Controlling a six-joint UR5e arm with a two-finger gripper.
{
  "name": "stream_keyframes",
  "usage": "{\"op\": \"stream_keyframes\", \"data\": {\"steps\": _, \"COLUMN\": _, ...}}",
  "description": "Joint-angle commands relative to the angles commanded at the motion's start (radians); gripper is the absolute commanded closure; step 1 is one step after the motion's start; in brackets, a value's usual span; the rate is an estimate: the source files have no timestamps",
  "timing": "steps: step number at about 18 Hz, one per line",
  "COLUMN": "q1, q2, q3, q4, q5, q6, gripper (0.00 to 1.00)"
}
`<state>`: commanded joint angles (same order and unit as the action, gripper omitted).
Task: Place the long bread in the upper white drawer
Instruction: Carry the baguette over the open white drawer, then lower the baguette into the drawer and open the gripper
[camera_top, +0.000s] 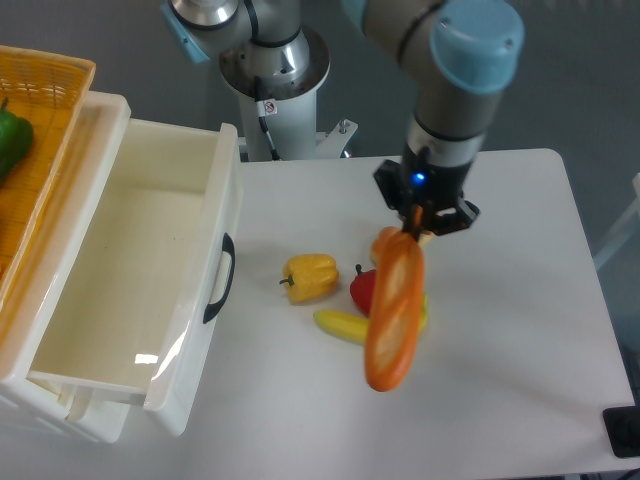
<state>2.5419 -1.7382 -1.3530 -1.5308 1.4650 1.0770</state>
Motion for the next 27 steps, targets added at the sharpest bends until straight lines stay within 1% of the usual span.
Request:
{"op": "stream_keyframes", "data": {"steps": 3, "q1": -0.041, "q2": 0.04, "q3": 0.0, "q4": -0.025, "q5": 0.0, "q6": -0.057, "gripper": 0.99}}
{"op": "stream_keyframes", "data": {"steps": 6, "q1": -0.11, "q2": 0.078, "q3": 0.0, "q4": -0.026, "q5": 0.0, "q6": -0.136, "gripper": 0.99}}
{"op": "stream_keyframes", "data": {"steps": 9, "q1": -0.21, "q2": 0.089, "q3": 0.0, "q4": -0.026, "q5": 0.006, "q6": -0.234, "gripper": 0.99}}
{"op": "stream_keyframes", "data": {"steps": 12, "q1": -0.287, "q2": 0.092, "q3": -0.008, "q4": -0.026, "q5": 0.006, "q6": -0.31, "gripper": 0.98}}
{"op": "stream_keyframes", "data": {"steps": 14, "q1": -0.321, "q2": 0.1, "q3": -0.035, "q4": -0.028, "q5": 0.006, "q6": -0.318, "gripper": 0.98}}
{"op": "stream_keyframes", "data": {"steps": 17, "q1": -0.359, "q2": 0.121, "q3": -0.095, "q4": -0.026, "q5": 0.008, "q6": -0.318, "gripper": 0.98}}
{"op": "stream_keyframes", "data": {"steps": 19, "q1": -0.388, "q2": 0.118, "q3": -0.112, "q4": -0.028, "q5": 0.009, "q6": -0.318, "gripper": 0.98}}
{"op": "stream_keyframes", "data": {"steps": 21, "q1": -0.407, "q2": 0.109, "q3": -0.113, "q4": -0.028, "q5": 0.009, "q6": -0.321, "gripper": 0.97}}
{"op": "stream_keyframes", "data": {"steps": 24, "q1": -0.423, "q2": 0.103, "q3": -0.13, "q4": -0.025, "q5": 0.008, "q6": -0.322, "gripper": 0.9}}
{"op": "stream_keyframes", "data": {"steps": 25, "q1": -0.425, "q2": 0.103, "q3": -0.138, "q4": -0.022, "q5": 0.006, "q6": -0.322, "gripper": 0.84}}
{"op": "stream_keyframes", "data": {"steps": 27, "q1": -0.425, "q2": 0.098, "q3": -0.15, "q4": -0.019, "q5": 0.006, "q6": -0.322, "gripper": 0.65}}
